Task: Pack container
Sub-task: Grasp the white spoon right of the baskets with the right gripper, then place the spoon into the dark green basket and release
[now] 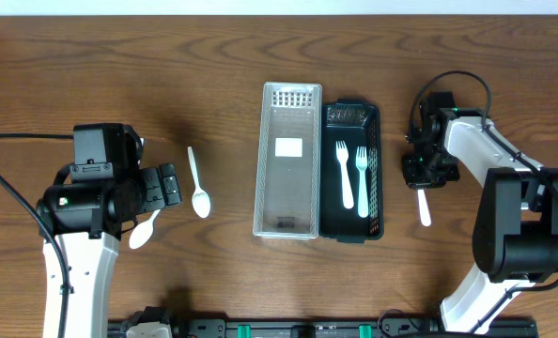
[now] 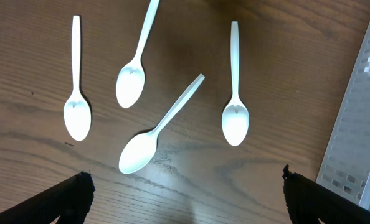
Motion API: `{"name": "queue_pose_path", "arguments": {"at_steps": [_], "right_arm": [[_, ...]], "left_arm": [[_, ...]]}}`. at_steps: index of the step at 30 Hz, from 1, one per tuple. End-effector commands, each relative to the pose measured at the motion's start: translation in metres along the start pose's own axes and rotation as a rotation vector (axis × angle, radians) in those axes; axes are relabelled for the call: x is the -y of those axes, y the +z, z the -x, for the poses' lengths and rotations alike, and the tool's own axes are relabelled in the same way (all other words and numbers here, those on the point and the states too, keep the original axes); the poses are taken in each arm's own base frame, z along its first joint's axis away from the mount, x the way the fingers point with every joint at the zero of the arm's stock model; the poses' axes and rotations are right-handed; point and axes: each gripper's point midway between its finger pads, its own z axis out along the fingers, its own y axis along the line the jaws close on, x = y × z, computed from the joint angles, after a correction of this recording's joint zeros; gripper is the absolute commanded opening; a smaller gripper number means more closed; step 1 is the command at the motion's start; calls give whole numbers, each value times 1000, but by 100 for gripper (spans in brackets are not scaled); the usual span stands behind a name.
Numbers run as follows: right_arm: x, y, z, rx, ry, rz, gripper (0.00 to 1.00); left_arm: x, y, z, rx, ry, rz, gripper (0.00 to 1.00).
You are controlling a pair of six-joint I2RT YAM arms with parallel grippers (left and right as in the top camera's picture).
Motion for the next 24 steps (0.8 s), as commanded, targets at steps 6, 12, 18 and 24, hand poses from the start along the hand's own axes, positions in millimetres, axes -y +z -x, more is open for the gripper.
{"name": "queue_pose_path", "arguments": {"at_steps": [6, 12, 18, 24], "right_arm": [[2, -27, 12, 43, 68, 2, 1], [-21, -119, 46, 251, 42, 10, 1], [-75, -199, 55, 470, 57, 84, 2], [-111, -188, 43, 425, 98, 119, 2]], "left_arm": [[0, -2, 3, 3, -6, 0, 99], [0, -2, 3, 3, -6, 0, 99], [0, -2, 3, 4, -6, 0, 99], [0, -2, 3, 4, -6, 0, 99]]}}
